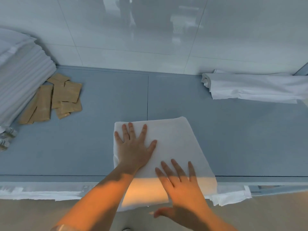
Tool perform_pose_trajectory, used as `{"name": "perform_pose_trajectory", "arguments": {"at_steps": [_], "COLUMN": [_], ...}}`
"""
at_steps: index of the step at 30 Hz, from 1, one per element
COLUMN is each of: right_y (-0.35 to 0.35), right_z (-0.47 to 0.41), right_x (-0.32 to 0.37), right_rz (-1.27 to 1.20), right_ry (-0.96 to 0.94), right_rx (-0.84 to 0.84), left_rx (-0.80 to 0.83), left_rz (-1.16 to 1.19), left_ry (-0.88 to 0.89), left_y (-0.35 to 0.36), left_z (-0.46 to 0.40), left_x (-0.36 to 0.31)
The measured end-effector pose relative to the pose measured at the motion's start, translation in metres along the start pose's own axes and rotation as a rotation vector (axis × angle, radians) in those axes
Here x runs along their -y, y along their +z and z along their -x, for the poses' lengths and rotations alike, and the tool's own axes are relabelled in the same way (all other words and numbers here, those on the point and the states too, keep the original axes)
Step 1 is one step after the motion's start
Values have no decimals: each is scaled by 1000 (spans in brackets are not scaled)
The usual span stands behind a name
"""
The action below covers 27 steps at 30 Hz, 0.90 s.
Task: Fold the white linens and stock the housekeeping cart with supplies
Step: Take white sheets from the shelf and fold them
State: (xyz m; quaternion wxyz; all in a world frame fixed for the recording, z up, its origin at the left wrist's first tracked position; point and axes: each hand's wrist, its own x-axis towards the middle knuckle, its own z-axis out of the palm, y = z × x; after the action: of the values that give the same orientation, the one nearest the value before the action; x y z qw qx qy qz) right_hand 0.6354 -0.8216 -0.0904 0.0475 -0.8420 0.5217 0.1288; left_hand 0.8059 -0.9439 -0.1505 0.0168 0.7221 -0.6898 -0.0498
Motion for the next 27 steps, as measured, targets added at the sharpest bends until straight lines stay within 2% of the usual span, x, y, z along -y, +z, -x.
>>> {"name": "perform_pose_trajectory", "arguments": {"at_steps": [3,6,9,11,13,16,19,21,27], "right_y": [7,8,8,3,-3,-16,-22,-16,14], "right_z": [0,1,1,-4,-15,-37,-61,-72,-56], "right_x": [3,5,6,3,-3,-5,-2,-1,16], "right_rz": [52,23,20,28,29,43,48,41,-13], "right_ry": [31,78,94,84,69,105,168,151,144], "right_rx": [17,35,58,35,-21,-80,-80,-84,-84], "left_rx": [50,178,346,392,358,218,128,141,98], "left_rz": [-21,-30,60,58,-68,-216,-221,-225,-158], "left_ry": [14,76,191,298,377,356,317,299,381], "left_y": [-4,-21,-41,-47,-48,-47,-50,-45,-17], "left_z": [-1,0,28,66,96,95,68,57,77], "left_x": [1,1,7,14,18,14,12,16,17]}}
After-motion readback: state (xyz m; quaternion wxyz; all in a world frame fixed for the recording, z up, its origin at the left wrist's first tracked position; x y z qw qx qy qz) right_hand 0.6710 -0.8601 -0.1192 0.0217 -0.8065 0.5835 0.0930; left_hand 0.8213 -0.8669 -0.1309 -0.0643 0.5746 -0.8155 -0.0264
